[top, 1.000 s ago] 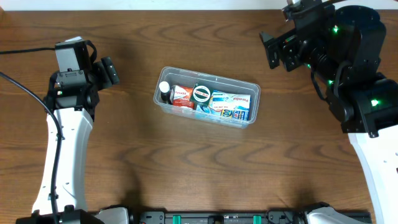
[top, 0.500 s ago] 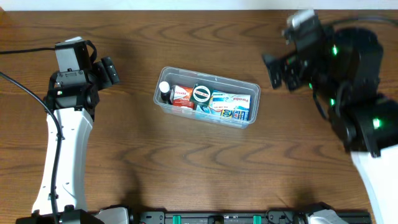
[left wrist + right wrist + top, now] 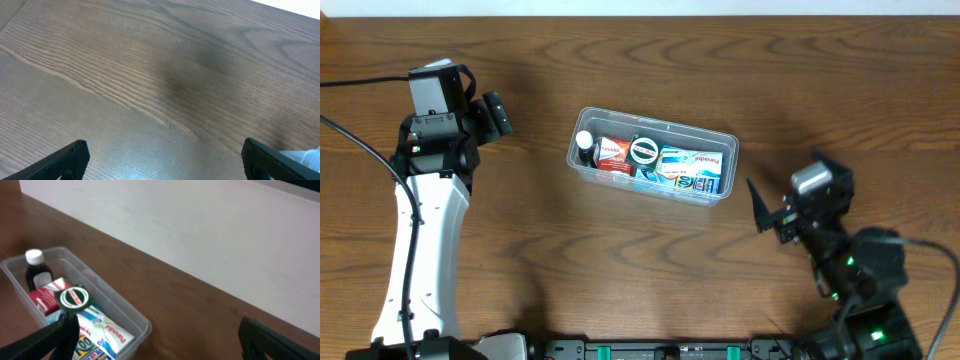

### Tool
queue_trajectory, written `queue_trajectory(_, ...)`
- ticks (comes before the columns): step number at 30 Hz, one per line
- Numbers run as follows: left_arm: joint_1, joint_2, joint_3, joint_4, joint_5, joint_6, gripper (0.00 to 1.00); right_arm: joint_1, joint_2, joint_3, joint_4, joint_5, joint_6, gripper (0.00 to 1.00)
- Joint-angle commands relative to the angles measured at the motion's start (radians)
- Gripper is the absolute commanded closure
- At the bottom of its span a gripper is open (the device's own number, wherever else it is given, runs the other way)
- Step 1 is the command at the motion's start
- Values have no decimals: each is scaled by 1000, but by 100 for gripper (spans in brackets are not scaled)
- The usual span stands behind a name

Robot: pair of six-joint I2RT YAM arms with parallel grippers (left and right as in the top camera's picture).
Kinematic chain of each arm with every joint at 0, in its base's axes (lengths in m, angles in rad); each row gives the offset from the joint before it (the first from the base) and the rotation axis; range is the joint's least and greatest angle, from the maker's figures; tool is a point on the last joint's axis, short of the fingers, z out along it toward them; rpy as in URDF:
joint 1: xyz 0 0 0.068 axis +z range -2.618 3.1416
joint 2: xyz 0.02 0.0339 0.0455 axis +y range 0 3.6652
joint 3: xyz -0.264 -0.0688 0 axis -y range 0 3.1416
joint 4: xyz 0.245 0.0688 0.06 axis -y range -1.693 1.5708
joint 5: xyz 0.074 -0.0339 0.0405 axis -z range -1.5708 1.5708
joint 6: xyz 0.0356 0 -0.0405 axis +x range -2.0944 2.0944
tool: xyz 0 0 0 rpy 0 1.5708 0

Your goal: Pack container

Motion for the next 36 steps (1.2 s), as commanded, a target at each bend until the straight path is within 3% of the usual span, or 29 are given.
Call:
queue_trajectory(1, 4, 10, 15, 0, -12, 5, 2, 6, -105, -136, 73, -6, -5, 1)
queue_trajectory(11, 4, 10, 15, 0, -11, 5, 2, 6, -327, -280, 94, -12, -5, 1)
queue_trajectory(20, 4, 10, 15, 0, -12, 5, 2, -5, -407, -417, 216, -4, -5, 1)
queue_trajectory(36, 4, 10, 15, 0, -11, 5, 2, -120, -492, -435, 53, -4, -35, 1)
